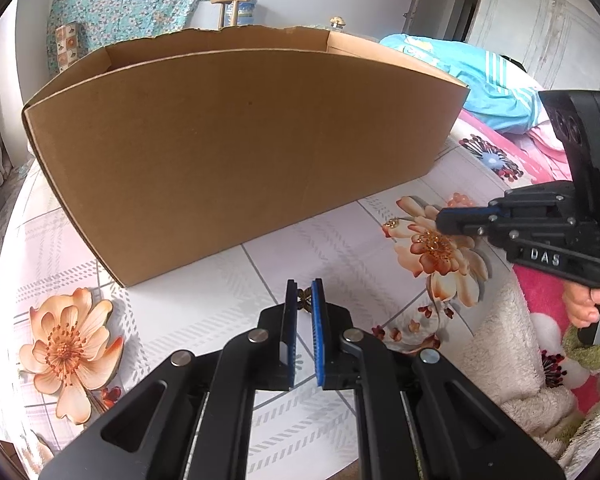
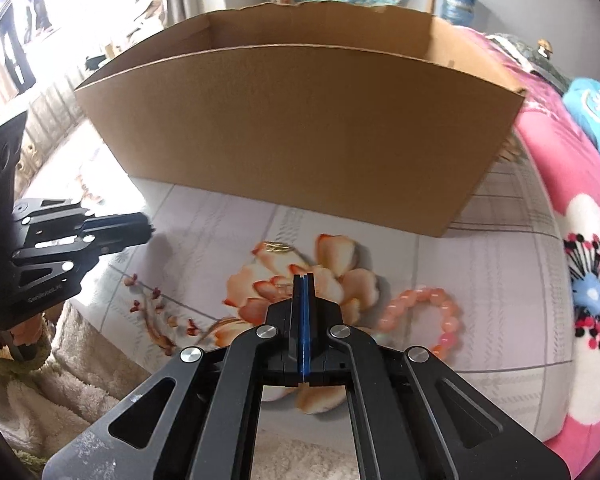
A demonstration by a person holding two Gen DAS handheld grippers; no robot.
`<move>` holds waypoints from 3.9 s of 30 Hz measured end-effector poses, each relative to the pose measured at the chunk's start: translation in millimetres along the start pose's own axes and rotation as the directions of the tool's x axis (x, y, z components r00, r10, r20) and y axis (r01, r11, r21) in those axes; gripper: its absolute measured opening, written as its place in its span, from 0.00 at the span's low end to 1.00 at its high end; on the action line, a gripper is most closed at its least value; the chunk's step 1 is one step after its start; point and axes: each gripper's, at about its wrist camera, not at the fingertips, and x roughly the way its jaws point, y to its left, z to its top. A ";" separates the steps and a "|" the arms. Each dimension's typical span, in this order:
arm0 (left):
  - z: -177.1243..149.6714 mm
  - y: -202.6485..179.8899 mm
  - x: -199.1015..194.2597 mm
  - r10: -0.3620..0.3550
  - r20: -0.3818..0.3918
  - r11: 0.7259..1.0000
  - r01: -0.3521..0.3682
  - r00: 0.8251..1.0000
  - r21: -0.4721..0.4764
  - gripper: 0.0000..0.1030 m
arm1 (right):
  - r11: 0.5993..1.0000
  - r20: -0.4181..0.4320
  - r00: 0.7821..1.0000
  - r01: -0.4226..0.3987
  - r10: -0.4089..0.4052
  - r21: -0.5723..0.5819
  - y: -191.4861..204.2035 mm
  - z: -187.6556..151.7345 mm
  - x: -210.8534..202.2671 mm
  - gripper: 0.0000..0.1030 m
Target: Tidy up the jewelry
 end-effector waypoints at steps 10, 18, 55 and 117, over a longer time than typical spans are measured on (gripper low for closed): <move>-0.6 -0.1 2.0 -0.002 -0.001 1.000 0.002 1.000 -0.009 0.06 | 1.000 -0.052 0.999 0.010 -0.011 -0.010 5.5 -2.1 4.1 0.02; 0.1 0.7 4.4 -0.013 0.003 1.000 0.013 1.000 -0.013 0.06 | 1.000 -0.063 0.998 -0.023 0.023 0.001 25.0 -8.5 -1.9 0.08; -1.1 7.7 1.7 -0.019 0.015 0.999 0.020 1.000 -0.026 0.06 | 0.997 0.005 0.999 0.038 -0.039 0.061 69.3 -0.4 4.5 0.13; 220.8 32.1 14.7 -0.020 -0.212 0.998 0.033 0.977 0.059 0.34 | 0.954 0.004 0.973 -0.226 0.231 -0.196 -6.3 152.9 -58.4 0.39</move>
